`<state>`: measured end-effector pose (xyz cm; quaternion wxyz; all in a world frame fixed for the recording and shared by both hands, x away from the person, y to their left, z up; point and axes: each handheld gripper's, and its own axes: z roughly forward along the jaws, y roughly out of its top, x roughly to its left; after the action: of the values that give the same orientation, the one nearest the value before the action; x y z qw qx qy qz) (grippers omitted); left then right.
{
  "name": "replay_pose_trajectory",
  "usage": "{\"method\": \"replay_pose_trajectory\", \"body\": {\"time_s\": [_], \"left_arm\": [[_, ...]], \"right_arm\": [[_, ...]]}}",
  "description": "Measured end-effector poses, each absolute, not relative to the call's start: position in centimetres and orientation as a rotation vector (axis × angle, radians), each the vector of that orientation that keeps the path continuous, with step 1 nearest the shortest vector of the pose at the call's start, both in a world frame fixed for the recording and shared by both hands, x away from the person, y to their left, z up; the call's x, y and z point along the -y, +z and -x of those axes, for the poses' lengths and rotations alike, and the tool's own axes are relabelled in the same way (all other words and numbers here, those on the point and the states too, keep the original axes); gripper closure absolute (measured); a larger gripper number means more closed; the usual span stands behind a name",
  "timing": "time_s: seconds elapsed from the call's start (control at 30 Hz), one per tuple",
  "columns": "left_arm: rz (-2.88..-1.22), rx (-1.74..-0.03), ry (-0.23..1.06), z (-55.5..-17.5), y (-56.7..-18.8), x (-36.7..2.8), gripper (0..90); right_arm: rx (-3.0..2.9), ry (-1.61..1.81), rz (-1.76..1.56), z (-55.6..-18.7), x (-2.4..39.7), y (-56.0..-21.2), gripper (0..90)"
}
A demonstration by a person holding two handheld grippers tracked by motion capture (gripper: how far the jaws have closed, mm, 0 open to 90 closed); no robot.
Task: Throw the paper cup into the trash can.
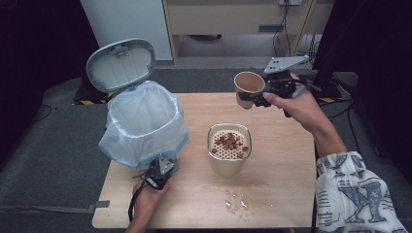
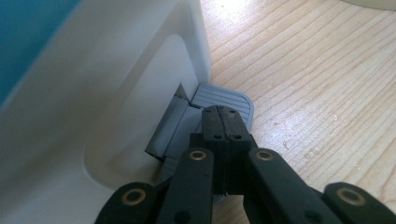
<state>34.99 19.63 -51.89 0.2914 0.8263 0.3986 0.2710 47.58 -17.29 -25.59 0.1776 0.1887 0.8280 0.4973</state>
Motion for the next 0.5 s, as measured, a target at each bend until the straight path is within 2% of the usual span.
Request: {"method": "replay_pose_trajectory", "body": {"time_s": [0.5], "left_arm": [[-2.209, -1.058, 0.731, -35.0, -51.9, -19.6, 89.6]], "right_arm": [[-2.371, 1.405, -0.477, -47.5, 12.4, -25.1, 33.6]]}}
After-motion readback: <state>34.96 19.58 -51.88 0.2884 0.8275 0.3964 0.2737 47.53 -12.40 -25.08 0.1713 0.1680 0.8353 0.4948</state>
